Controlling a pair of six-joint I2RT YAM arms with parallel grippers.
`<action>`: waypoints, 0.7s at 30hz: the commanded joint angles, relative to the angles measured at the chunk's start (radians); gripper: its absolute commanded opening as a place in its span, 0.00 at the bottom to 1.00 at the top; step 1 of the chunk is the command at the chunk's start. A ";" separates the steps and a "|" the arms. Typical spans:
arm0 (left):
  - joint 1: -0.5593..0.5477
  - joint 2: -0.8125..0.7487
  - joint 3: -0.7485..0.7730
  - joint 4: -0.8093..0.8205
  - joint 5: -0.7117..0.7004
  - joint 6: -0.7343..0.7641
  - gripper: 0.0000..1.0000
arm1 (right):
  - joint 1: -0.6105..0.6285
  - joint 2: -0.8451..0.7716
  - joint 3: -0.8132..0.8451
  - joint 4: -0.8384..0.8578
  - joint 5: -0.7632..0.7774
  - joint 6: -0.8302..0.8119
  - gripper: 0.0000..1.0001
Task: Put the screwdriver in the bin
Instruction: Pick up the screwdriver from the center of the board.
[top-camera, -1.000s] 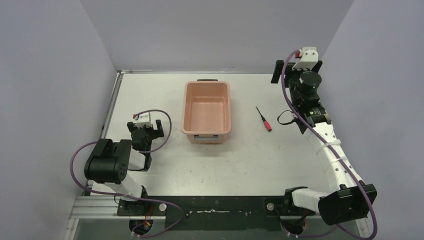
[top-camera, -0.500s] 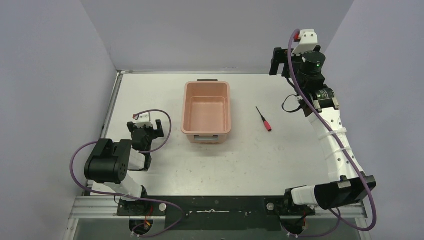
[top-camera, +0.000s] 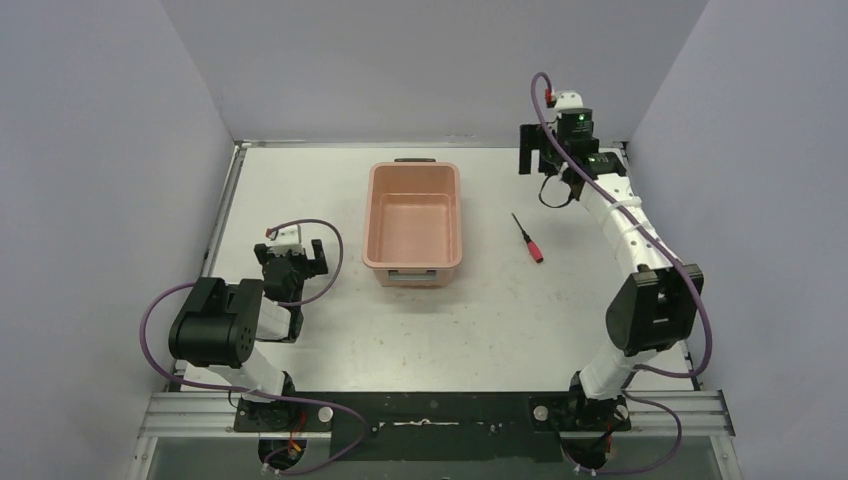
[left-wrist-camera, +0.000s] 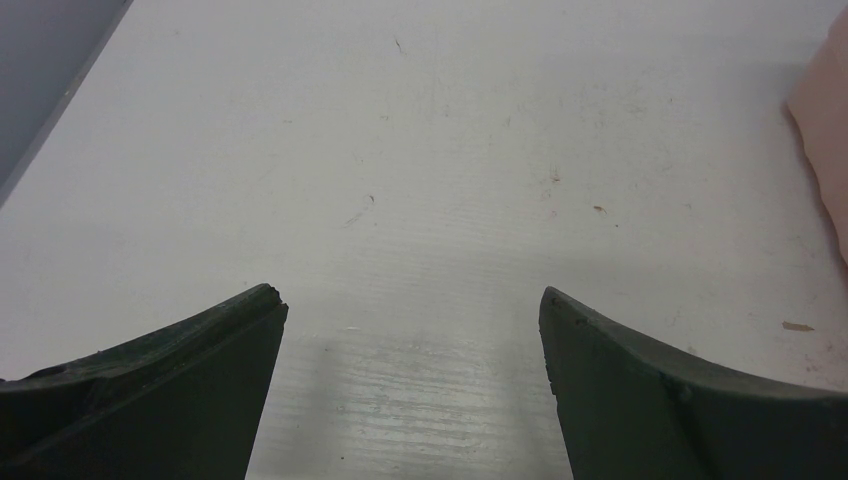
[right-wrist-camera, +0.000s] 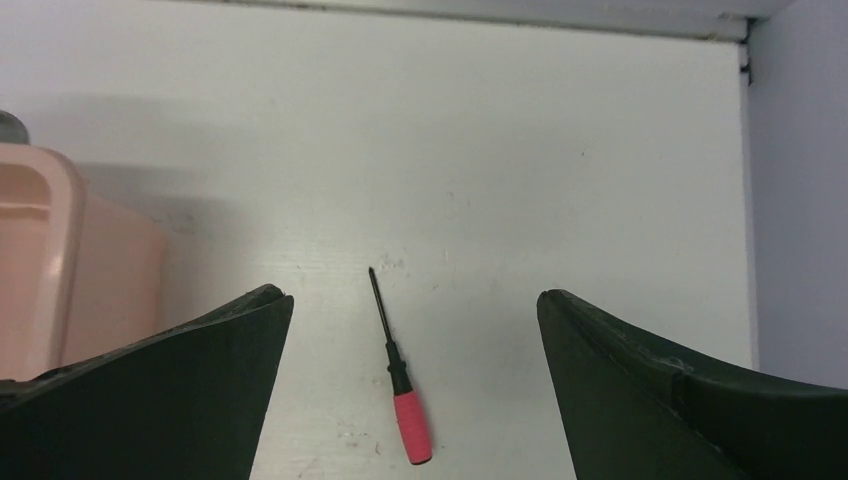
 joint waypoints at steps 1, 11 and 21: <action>-0.002 -0.003 0.023 0.024 -0.001 0.008 0.97 | -0.010 0.087 0.003 -0.055 -0.012 0.020 1.00; -0.002 -0.004 0.023 0.024 -0.001 0.008 0.97 | -0.025 0.215 -0.175 -0.005 -0.104 0.050 0.95; -0.002 -0.004 0.023 0.025 -0.001 0.008 0.97 | -0.026 0.269 -0.294 0.039 -0.125 0.054 0.83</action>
